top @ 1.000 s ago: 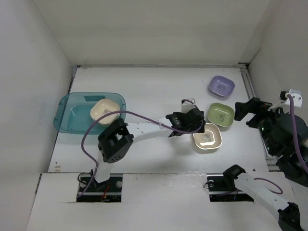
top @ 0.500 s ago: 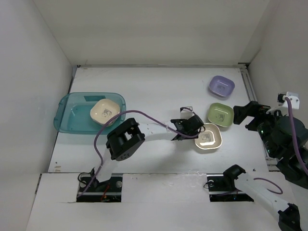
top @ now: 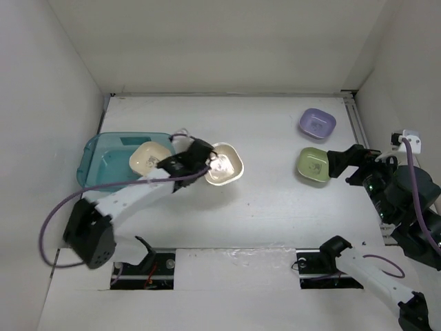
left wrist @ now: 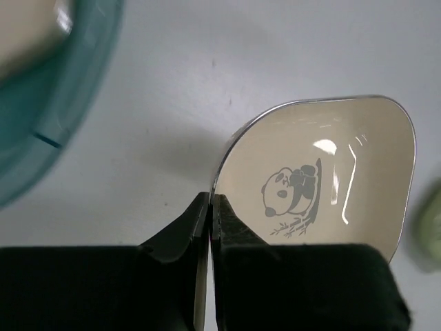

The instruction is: Place the plates into the plastic bin on the countertop

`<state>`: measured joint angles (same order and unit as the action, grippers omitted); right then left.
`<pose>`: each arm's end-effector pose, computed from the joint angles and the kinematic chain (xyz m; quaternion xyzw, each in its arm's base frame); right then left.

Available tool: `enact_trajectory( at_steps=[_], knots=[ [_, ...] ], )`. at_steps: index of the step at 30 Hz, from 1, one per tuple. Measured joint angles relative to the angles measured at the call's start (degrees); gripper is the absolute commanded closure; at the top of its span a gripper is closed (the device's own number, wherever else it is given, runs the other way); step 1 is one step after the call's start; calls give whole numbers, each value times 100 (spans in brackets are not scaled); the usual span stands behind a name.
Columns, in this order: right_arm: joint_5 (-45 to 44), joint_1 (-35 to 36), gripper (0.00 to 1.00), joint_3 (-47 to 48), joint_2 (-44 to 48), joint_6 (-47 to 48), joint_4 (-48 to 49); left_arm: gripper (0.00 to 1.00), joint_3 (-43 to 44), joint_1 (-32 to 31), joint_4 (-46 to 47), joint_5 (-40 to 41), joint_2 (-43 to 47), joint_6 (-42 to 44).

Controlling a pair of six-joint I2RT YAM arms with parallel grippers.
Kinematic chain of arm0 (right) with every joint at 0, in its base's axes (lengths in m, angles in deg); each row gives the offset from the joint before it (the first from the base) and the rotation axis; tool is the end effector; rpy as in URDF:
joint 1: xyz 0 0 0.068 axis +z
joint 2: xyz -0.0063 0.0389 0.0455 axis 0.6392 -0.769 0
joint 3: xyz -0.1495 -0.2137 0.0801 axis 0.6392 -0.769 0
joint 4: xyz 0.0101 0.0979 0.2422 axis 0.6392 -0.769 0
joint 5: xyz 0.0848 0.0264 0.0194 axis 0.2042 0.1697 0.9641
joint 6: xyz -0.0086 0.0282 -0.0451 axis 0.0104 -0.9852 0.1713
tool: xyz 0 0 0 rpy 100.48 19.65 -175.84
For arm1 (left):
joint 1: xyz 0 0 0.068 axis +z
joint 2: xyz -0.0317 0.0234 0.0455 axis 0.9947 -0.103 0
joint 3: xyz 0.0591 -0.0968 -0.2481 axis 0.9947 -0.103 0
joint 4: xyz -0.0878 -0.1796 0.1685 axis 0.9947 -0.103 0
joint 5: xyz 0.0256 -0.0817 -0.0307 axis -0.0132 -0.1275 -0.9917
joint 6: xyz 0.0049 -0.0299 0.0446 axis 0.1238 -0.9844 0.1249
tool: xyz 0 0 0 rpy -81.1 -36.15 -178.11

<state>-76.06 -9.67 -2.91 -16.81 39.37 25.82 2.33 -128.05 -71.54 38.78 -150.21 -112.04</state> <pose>0.0553 0.0139 0.4501 0.0732 0.7531 0.1034 0.6456 0.2241 -0.1944 0.2534 -0.1835 0.8913 -0.1443 0.3887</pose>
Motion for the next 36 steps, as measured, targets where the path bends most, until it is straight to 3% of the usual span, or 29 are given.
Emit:
enact_trajectory(
  at_steps=[5,9,14,21,23,25,26,29,30,36],
  knots=[
    [282,0,0,-170,-131,0,256,100,-72,2452,446,-481,1770,597],
    [487,0,0,-262,-348,22,516,100,-70,3797,529,-813,1810,981],
    [734,0,0,-413,-542,107,817,100,-505,4546,688,-1268,1248,981],
    [1025,0,0,-599,-627,179,1082,100,-1117,4621,708,-1322,994,588],
    [1095,0,0,-625,-645,216,1123,76,-1117,4671,793,-1303,938,549],
    [1128,0,0,-636,-671,251,1139,60,-1117,4690,811,-1257,907,518],
    [1132,0,0,-640,-680,258,1147,43,-1117,4704,804,-1207,909,487],
    [1130,0,0,-675,-708,275,1202,6,-1117,4708,782,-1056,1054,452],
    [1130,0,0,-713,-719,280,1244,0,-1117,4708,756,-1014,1145,452],
    [870,-186,0,-1003,-1281,168,1392,0,-839,4621,627,-951,1759,691]
  ],
)
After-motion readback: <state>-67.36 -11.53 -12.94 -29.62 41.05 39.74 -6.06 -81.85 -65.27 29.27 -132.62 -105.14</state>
